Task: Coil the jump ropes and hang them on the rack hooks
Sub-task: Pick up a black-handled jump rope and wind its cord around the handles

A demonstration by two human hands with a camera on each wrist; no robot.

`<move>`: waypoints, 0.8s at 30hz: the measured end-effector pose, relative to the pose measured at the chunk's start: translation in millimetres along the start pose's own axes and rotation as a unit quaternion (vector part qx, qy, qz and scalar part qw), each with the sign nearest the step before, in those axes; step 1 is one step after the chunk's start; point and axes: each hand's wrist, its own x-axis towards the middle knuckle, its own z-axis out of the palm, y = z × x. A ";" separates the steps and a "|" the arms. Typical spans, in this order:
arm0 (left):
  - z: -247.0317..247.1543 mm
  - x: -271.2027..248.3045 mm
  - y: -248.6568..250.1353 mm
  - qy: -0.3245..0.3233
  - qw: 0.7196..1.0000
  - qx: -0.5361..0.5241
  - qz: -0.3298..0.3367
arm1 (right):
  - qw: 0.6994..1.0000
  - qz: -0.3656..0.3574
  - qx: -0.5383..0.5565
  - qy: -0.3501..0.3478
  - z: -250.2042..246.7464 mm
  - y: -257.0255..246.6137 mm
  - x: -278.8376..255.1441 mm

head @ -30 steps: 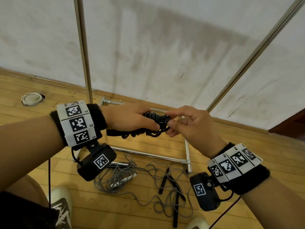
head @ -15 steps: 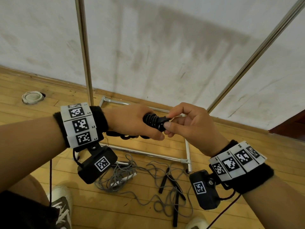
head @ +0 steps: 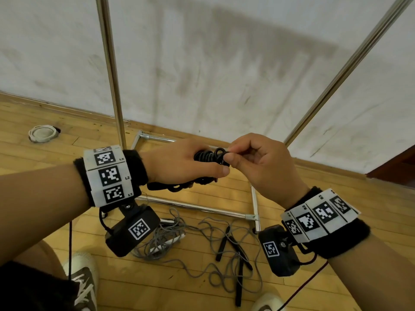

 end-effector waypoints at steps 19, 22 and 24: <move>0.3 5.5 -2.4 0.029 0.999 0.039 0.011 | 0.994 0.049 -0.082 0.057 2.7 -3.7 9.8; -0.1 7.6 -0.2 0.030 0.999 0.023 0.032 | 0.992 0.043 -0.098 0.063 9.3 -0.9 9.8; 1.4 7.4 3.8 0.026 0.999 -0.015 0.022 | 0.991 0.035 -0.110 0.071 12.7 -0.3 10.2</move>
